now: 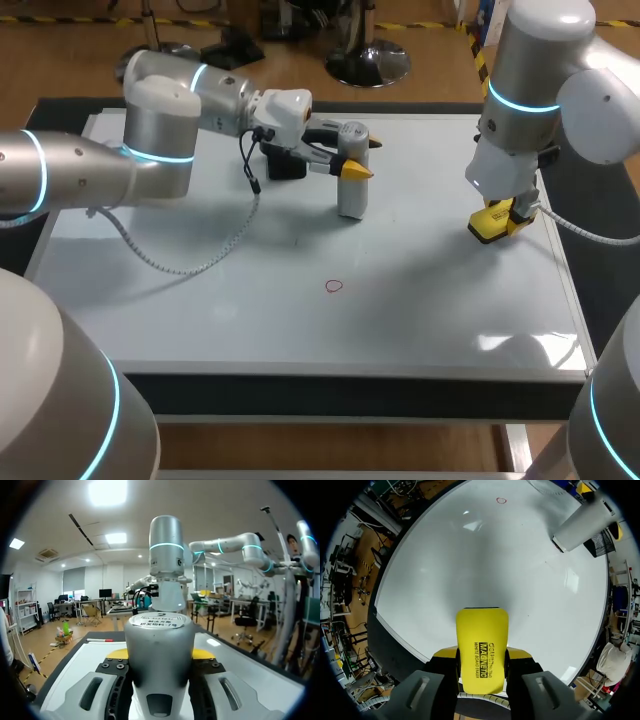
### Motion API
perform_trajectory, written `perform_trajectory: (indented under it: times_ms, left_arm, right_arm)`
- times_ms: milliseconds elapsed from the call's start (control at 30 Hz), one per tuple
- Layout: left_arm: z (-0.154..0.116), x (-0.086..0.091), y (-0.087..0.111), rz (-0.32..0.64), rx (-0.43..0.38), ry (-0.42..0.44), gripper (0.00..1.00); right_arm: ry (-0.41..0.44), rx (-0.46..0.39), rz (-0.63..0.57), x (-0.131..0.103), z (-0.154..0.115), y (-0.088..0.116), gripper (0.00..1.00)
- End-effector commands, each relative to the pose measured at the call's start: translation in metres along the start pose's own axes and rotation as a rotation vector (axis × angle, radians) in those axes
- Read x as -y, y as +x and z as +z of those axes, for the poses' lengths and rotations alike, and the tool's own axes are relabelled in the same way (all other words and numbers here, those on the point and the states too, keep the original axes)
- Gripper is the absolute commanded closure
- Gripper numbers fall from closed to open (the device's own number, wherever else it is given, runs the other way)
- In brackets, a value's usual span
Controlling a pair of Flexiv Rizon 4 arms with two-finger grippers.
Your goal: Pick up the inspection probe, press it on each red-marked spot on the whiteboard one by one, put down the probe, pick up the eraser, and wipe off all the red marks.
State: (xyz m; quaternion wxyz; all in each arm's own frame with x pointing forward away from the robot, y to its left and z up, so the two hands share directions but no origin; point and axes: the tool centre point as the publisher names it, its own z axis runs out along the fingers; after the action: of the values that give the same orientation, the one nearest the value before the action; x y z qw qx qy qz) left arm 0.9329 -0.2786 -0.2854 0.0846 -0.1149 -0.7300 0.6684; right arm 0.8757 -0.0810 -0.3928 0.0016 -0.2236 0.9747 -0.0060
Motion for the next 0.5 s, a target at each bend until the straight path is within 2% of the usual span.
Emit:
perform_trajectory:
  times_ms: [33,200,500]
  left_arm:
    - [-0.004,0.005,-0.009,0.001,-0.036,-0.006,1.00]
    - [-0.013,0.010,-0.019,0.006,-0.078,0.025,1.00]
    - [-0.019,0.027,-0.042,0.049,-0.176,0.015,1.00]
  right_arm:
    - [0.003,-0.002,-0.001,0.001,0.000,0.000,1.00]
    - [0.003,-0.002,-0.001,0.001,0.000,0.000,1.00]
    - [0.003,-0.002,-0.001,0.001,0.000,0.000,1.00]
